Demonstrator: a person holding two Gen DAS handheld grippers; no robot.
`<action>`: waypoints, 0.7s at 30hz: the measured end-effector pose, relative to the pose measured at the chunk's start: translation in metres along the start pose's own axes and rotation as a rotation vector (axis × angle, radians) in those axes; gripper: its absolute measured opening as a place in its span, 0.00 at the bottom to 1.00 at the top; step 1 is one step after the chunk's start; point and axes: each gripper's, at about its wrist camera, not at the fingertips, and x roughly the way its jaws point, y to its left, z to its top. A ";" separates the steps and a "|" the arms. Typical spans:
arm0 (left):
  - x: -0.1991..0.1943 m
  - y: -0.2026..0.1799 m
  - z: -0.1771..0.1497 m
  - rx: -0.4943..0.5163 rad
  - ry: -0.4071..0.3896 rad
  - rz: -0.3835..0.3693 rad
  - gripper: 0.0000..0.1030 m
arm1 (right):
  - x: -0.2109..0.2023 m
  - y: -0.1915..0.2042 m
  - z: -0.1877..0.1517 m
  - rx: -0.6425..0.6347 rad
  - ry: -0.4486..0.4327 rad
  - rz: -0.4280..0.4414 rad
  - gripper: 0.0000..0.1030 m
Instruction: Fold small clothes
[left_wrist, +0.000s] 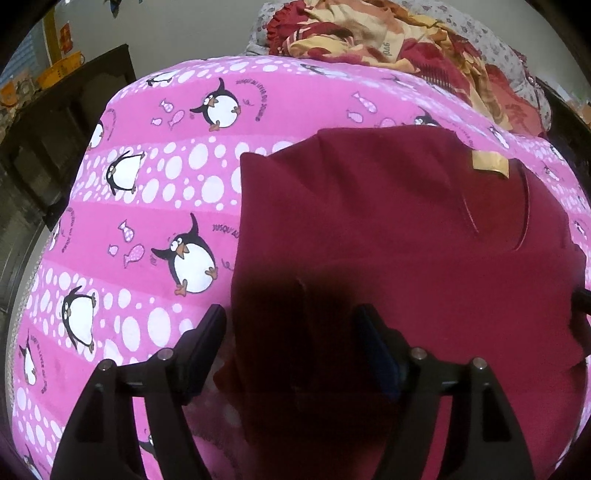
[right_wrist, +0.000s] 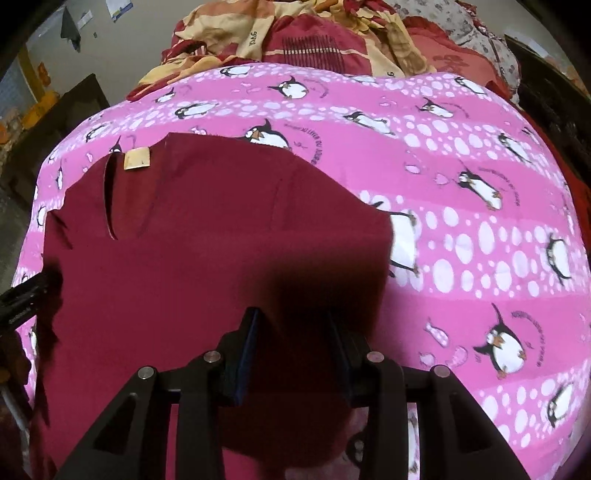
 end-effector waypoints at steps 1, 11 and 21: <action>-0.001 0.001 0.000 -0.002 0.002 -0.002 0.71 | -0.007 0.000 -0.004 -0.001 -0.004 0.009 0.39; -0.055 0.012 -0.026 -0.003 -0.023 -0.061 0.71 | -0.009 0.002 -0.042 -0.085 0.064 -0.025 0.46; -0.123 0.038 -0.089 0.016 -0.012 -0.104 0.74 | -0.083 -0.005 -0.087 -0.086 0.079 0.100 0.58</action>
